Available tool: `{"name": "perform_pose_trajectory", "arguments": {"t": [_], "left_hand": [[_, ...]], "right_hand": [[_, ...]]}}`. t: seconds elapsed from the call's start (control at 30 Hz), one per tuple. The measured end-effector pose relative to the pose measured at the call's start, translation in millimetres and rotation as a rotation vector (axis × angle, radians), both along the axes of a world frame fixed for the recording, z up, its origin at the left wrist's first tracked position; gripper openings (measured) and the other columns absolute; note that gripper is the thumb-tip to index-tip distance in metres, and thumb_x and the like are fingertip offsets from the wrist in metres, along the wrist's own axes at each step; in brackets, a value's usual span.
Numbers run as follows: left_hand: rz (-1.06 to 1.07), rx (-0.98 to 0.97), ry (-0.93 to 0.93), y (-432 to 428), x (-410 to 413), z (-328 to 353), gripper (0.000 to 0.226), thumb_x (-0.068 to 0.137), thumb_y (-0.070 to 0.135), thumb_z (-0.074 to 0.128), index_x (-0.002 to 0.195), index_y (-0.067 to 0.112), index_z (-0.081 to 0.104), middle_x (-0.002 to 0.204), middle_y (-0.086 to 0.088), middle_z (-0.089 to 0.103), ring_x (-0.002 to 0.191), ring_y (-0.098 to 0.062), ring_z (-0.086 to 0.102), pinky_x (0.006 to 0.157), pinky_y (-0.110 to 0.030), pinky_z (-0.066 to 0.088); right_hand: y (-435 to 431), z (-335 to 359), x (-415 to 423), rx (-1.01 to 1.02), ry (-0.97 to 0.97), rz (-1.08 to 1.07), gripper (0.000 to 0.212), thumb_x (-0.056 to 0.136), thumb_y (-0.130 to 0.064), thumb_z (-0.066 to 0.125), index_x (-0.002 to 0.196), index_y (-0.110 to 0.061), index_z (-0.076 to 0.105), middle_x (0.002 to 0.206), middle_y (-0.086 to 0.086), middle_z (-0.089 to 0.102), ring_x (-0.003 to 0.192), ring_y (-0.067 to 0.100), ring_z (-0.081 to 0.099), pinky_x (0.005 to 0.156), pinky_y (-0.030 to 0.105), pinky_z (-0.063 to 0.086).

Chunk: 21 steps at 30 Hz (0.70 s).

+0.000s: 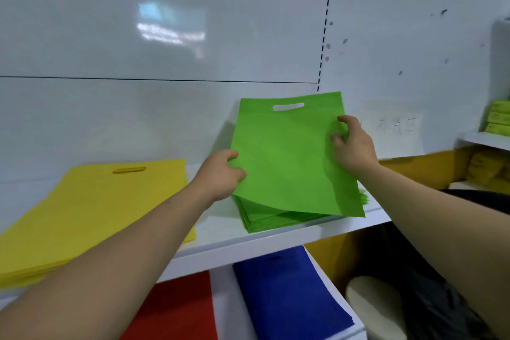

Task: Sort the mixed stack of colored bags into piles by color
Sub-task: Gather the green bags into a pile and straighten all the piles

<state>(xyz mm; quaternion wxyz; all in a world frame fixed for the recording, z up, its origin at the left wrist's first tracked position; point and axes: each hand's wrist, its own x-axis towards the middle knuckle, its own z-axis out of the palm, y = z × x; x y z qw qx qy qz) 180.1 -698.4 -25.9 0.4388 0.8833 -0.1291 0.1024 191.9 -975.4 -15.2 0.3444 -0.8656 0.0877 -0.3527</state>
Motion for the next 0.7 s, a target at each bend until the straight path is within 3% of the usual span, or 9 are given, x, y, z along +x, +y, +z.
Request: {"name": "perform_pose_trajectory", "arguments": {"t": [0.13,0.3,0.4,0.47,0.57,0.7], "left_hand": [[0.046,0.128,0.071,-5.4,-0.7,-12.8,0.069,0.083,0.027,0.069,0.143,0.011,0.039,0.145,-0.006,0.044,0.126,-0.020,0.048,0.106,-0.032,0.038],[0.124,0.241,0.154,-26.1,-13.3,-27.5,0.074,0.084,0.044,0.065,0.145,0.017,0.035,0.151,-0.003,0.035,0.135,-0.017,0.037,0.106,-0.023,0.028],[0.160,0.254,0.147,-46.0,-25.4,-36.9,0.076,0.082,0.052,0.063,0.145,0.018,0.035,0.152,-0.004,0.033,0.137,-0.016,0.034,0.105,-0.021,0.027],[0.116,0.280,0.150,-56.4,-34.0,-42.7,0.075,0.082,0.053,0.061,0.145,0.021,0.035,0.153,-0.002,0.030,0.139,-0.014,0.030,0.108,-0.021,0.022],[0.116,0.373,0.164,-64.9,-44.7,-52.3,0.072,0.081,0.051,0.064,0.143,0.024,0.040,0.153,-0.002,0.029,0.139,-0.013,0.028,0.110,-0.021,0.019],[0.233,0.393,0.091,-68.7,-48.3,-58.3,0.059,0.082,0.049,0.065,0.134,0.024,0.052,0.149,-0.002,0.038,0.137,-0.013,0.032,0.106,-0.017,0.021]], "right_hand": [[-3.4,-11.8,32.7,-0.096,0.078,0.116,0.039,0.095,-0.018,0.052,0.134,-0.020,0.048,0.109,0.014,0.057,0.079,0.025,0.053,0.065,0.028,0.038],[-22.1,-21.2,63.8,-0.200,0.172,0.253,0.027,0.094,-0.019,0.055,0.120,-0.012,0.062,0.120,0.015,0.061,0.088,0.028,0.055,0.076,0.029,0.042],[-34.2,-29.2,73.9,-0.259,0.376,0.311,0.044,0.094,-0.036,0.055,0.132,-0.014,0.053,0.135,0.013,0.053,0.118,0.030,0.052,0.095,0.032,0.041],[-41.1,-38.3,76.3,-0.194,0.507,0.397,0.063,0.090,-0.046,0.059,0.142,-0.015,0.041,0.144,0.012,0.044,0.127,0.030,0.046,0.104,0.034,0.037],[-50.2,-54.8,75.9,-0.072,0.564,0.518,0.071,0.085,-0.046,0.065,0.145,-0.018,0.037,0.145,0.010,0.044,0.125,0.027,0.048,0.105,0.032,0.037],[-53.5,-62.2,77.5,-0.062,0.569,0.608,0.069,0.084,-0.041,0.069,0.143,-0.019,0.042,0.140,0.009,0.049,0.119,0.025,0.052,0.099,0.027,0.038]]}}
